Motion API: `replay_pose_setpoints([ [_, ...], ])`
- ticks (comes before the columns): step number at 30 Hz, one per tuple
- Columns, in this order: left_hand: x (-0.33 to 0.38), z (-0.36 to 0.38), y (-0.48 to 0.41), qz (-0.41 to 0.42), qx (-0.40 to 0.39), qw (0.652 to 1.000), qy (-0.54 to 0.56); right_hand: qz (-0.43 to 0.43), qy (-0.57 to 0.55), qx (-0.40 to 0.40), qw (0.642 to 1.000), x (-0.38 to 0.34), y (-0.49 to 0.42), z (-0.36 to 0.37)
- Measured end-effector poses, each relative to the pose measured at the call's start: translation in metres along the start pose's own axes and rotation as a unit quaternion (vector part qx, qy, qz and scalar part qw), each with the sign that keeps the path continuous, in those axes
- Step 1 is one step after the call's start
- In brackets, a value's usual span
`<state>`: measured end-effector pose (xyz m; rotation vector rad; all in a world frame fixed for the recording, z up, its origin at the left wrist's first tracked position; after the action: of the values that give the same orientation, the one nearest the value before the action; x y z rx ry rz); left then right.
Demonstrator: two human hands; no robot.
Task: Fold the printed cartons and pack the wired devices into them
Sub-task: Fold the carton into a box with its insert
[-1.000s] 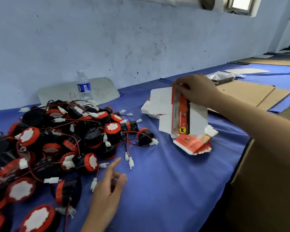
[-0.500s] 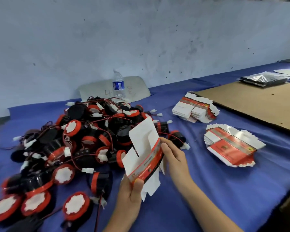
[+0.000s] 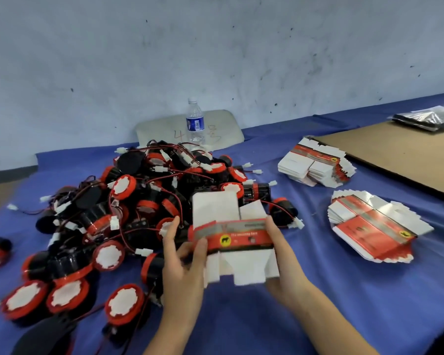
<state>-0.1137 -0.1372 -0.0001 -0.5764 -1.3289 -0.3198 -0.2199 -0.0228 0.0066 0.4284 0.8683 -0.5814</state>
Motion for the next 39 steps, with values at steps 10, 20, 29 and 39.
replay_pose_setpoints([
  [10,-0.003,0.001,0.003,0.075,-0.094,0.990,-0.076,0.027,-0.032,0.019,0.999,0.001,-0.005,-0.012],
  [20,0.002,0.001,0.006,0.324,-0.156,0.907,-0.218,0.018,0.142,-0.048,0.989,-0.006,0.000,-0.014],
  [29,0.006,-0.004,0.004,0.125,-0.092,0.988,-0.005,-0.052,0.218,-0.112,0.968,-0.001,0.000,-0.011],
  [39,0.010,-0.002,0.010,0.123,-0.043,0.991,-0.009,-0.117,0.269,-0.074,0.953,0.001,0.006,-0.002],
])
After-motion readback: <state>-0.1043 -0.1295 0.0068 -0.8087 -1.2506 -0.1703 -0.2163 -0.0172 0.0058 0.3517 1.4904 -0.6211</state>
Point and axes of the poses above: each hand's wrist, its own y-axis away from the middle knuckle, its own z-axis out of the palm, x = y × z, the point moved 2 cm from there along -y, towards the middle knuckle, and after that the axes turned 5 degrees about x, right-handed, at the moved point
